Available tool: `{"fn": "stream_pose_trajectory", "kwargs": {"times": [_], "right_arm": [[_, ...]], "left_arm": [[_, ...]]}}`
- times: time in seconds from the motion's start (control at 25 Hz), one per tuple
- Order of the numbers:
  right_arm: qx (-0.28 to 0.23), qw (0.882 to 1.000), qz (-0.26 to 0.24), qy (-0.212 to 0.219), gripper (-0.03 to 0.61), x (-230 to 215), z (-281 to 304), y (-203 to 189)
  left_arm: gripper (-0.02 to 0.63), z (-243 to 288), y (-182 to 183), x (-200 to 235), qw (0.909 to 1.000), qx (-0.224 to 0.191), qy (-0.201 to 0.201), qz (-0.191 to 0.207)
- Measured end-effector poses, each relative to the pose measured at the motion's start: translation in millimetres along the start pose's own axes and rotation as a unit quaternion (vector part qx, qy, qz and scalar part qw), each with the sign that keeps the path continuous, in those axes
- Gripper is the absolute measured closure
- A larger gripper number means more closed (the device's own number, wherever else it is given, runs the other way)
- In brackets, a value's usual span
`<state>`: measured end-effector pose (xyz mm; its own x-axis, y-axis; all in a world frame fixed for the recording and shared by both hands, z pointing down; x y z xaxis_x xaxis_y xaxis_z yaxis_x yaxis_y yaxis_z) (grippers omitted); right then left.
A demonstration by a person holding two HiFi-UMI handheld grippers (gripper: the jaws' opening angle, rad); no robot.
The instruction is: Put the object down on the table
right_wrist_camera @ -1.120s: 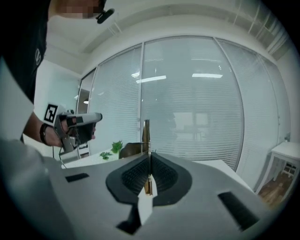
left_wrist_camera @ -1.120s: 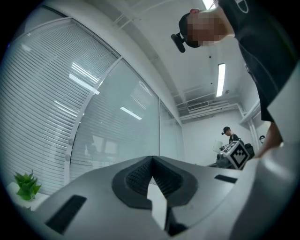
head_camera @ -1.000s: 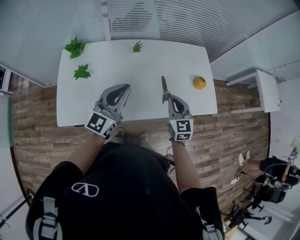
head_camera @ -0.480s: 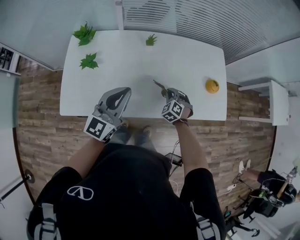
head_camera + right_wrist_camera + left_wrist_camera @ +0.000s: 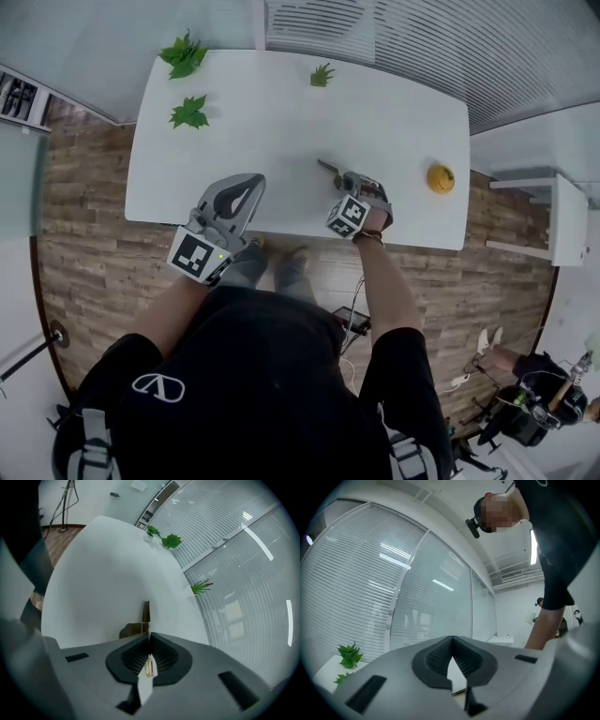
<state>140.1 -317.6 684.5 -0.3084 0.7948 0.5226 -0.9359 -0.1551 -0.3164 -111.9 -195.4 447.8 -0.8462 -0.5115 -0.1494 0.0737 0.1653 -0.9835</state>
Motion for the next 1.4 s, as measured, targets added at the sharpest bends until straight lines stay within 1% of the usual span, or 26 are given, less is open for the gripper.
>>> {"fn": "stream_pose_trajectory", "kwargs": {"times": [0.08, 0.12, 0.16, 0.2, 0.28, 0.44, 0.56, 0.64, 0.68, 0.72, 0.76, 0.8, 0.84, 0.88, 0.96, 1.04, 1.08, 1.2, 1.28, 1.32, 1.4], "right_arm": [[-0.001, 1.0, -0.001, 0.0, 0.565, 1, 4, -1], [0.001, 1.0, 0.004, 0.004, 0.524, 2, 7, -3], [0.004, 1.0, 0.013, 0.01, 0.362, 3, 10, -6], [0.006, 1.0, 0.025, 0.016, 0.23, 4, 11, -8], [0.007, 0.999, 0.039, 0.023, 0.232, 4, 9, -11], [0.001, 0.999, 0.037, 0.019, 0.245, 4, -1, -11], [-0.025, 0.999, 0.043, 0.002, 0.261, -1, -23, -6], [-0.062, 0.996, 0.056, -0.023, 0.318, -9, -54, 0], [-0.086, 0.993, 0.073, -0.039, 0.376, -16, -74, 3], [-0.11, 0.988, 0.096, -0.054, 0.413, -24, -94, 6], [-0.133, 0.981, 0.123, -0.067, 0.421, -32, -114, 9], [-0.156, 0.973, 0.152, -0.077, 0.442, -39, -135, 11], [-0.178, 0.963, 0.182, -0.087, 0.47, -47, -155, 12], [-0.199, 0.953, 0.21, -0.095, 0.53, -54, -175, 13], [-0.235, 0.932, 0.254, -0.111, 0.572, -63, -209, 14], [-0.272, 0.909, 0.293, -0.119, 0.572, -68, -236, 15], [-0.29, 0.895, 0.316, -0.119, 0.572, -69, -247, 15], [-0.338, 0.848, 0.394, -0.107, 0.572, -76, -275, 11], [-0.359, 0.818, 0.438, -0.101, 0.574, -79, -288, 4], [-0.366, 0.806, 0.454, -0.101, 0.574, -79, -294, 0], [-0.377, 0.787, 0.477, -0.104, 0.574, -79, -305, -5]], "left_arm": [[0.609, 1, 0, -1, 1.0, 0.001, -0.003, -0.001], [0.609, 1, -1, -2, 1.0, 0.004, -0.004, 0.0], [0.609, 1, -2, -3, 1.0, 0.007, -0.005, 0.0], [0.609, 1, -3, -4, 0.9999, 0.009, -0.007, 0.0], [0.609, 1, -3, -5, 0.9999, 0.01, -0.009, 0.002], [0.609, 2, -2, -3, 0.9999, 0.004, -0.011, 0.004], [0.609, 4, 0, -1, 0.9999, -0.007, -0.012, 0.002], [0.609, 6, 1, 0, 0.9998, -0.011, -0.014, 0.001], [0.609, 7, 1, 1, 0.9998, -0.012, -0.016, 0.003], [0.609, 9, 3, 1, 0.9997, -0.012, -0.018, 0.004], [0.609, 11, 5, 1, 0.9997, -0.013, -0.021, 0.005], [0.609, 14, 8, 1, 0.9996, -0.016, -0.023, 0.006], [0.609, 18, 11, -1, 0.9994, -0.02, -0.027, 0.006], [0.609, 22, 15, -2, 0.9992, -0.025, -0.03, 0.007], [0.609, 30, 23, -4, 0.9985, -0.037, -0.038, 0.01], [0.609, 38, 32, -6, 0.9975, -0.051, -0.046, 0.013], [0.609, 42, 37, -8, 0.997, -0.058, -0.05, 0.016], [0.609, 54, 52, -14, 0.9948, -0.078, -0.06, 0.027], [0.609, 62, 59, -18, 0.9934, -0.089, -0.067, 0.029], [0.609, 66, 62, -21, 0.9928, -0.093, -0.07, 0.029], [0.609, 71, 67, -25, 0.9918, -0.098, -0.076, 0.028]]}}
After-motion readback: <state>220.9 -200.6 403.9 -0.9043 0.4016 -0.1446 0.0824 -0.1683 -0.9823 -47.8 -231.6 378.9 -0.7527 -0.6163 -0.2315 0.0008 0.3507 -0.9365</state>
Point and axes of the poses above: the fingertips, and each gripper's own axes: z forward along the fingers, x to its left, y out of its top, the point moved 10 cm from there along -z, backward along the fingers, and after that the axes turned 13 degrees about z, right-handed, at the moved point
